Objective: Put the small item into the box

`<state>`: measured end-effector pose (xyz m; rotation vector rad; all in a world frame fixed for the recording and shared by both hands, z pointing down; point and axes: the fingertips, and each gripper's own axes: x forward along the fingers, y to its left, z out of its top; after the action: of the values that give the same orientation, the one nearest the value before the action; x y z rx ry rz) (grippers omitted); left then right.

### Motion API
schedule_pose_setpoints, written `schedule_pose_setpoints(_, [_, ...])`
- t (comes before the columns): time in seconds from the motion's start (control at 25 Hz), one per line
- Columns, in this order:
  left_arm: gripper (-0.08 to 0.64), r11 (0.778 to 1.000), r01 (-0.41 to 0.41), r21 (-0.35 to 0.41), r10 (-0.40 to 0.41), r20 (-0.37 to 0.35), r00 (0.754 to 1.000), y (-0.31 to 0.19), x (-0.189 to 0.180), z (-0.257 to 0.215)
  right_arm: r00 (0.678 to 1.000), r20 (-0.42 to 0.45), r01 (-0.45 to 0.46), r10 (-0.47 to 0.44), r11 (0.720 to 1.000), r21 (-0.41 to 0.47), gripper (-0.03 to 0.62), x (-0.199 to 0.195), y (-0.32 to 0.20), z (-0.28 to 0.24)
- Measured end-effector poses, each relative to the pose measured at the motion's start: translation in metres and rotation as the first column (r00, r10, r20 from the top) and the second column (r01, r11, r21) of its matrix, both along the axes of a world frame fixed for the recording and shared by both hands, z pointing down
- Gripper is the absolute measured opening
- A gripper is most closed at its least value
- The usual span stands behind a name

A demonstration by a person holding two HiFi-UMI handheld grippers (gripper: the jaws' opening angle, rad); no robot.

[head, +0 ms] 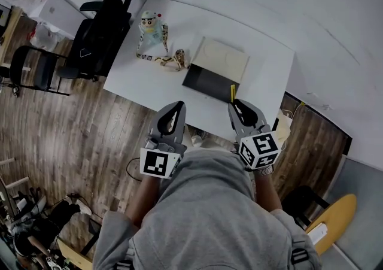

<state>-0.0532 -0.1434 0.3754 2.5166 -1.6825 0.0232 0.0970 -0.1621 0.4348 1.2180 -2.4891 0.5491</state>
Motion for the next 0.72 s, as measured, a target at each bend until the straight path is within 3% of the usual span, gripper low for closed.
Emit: schedule_pose_setpoints(0.72, [0.003,0.99,-0.125,-0.069,0.124,-0.017,0.992,-0.05,0.009,0.025,0.995,-0.101,-0.003,-0.007,0.996,-0.094,0.081,-0.014,-0.037,0.039])
